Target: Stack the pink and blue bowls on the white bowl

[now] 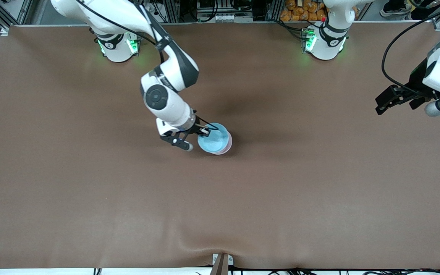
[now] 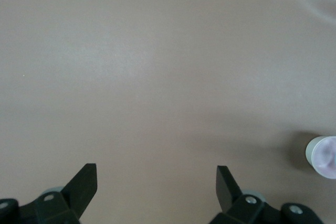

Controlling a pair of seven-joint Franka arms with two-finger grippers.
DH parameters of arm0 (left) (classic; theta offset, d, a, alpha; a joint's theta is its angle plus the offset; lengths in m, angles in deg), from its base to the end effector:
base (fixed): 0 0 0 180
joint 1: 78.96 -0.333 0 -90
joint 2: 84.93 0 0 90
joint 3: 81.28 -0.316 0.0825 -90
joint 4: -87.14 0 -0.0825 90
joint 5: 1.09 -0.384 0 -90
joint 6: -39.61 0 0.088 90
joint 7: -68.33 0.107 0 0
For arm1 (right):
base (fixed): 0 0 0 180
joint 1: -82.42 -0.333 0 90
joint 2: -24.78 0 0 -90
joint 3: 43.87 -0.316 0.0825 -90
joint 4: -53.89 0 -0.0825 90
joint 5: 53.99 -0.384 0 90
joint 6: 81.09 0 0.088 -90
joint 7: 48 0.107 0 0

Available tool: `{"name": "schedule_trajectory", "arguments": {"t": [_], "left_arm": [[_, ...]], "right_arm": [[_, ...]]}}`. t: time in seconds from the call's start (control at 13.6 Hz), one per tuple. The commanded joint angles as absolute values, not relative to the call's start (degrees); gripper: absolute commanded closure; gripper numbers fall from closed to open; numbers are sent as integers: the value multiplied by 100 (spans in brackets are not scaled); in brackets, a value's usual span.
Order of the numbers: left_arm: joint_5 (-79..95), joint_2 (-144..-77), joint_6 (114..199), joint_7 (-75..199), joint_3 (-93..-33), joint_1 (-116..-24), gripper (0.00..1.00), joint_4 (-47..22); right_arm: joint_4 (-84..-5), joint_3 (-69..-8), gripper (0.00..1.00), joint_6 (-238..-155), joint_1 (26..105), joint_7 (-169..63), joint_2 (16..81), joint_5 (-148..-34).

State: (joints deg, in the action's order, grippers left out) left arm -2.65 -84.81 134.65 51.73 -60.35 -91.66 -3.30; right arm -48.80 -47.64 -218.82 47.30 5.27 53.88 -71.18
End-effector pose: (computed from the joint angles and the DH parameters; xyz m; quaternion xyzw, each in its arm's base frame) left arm 0.5574 -0.0781 0.6301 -0.9964 -0.0723 -0.0431 0.0048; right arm 0.5194 0.4167 0.2782 -0.9636 0.2325 0.0527 0.1208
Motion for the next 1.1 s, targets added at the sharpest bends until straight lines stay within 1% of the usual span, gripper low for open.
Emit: {"name": "schedule_trajectory", "arguments": {"t": [0.0,0.07,0.15,0.22,0.37,0.51,0.81,0.88,0.96,1.03], "left_arm": [[-188,-8344,13164,5400,-7180,-8097,0,-294],[-153,-8353,12998,5470,-7788,-7602,0,-294],[-14,-8353,12839,5558,-8081,-7328,0,-303],[57,-8344,12803,5567,-8215,-7255,0,-303],[58,-7986,12811,5559,-8295,-7194,0,-321],[67,-7940,12803,5533,-8251,-7228,0,-329],[58,-7966,12636,5796,-8260,-7246,0,-338],[58,-7983,12636,5796,-8269,-7246,0,-338],[58,-7992,12636,5787,-8269,-7237,0,-356],[49,-7992,12627,5796,-8269,-7237,0,-365]], "right_arm": [[-4867,-4694,100,-21925,4691,588,5422,-7200],[-4885,-4694,100,-21951,4691,588,5474,-7192],[-4894,-4686,100,-21951,4673,588,5492,-7183],[-4903,-4677,100,-21951,4647,588,5519,-7165],[-4964,-4677,100,-22030,4638,588,5536,-7165],[-4990,-4677,100,-22179,4594,588,5606,-7165],[-5008,-4659,100,-22189,4533,588,5650,-7165],[-5008,-4650,77,-22180,4550,632,5651,-7165],[-4999,-4642,10,-22180,4550,745,5651,-7165],[-4982,-4641,0,-22180,4559,781,5633,-7165]]}}
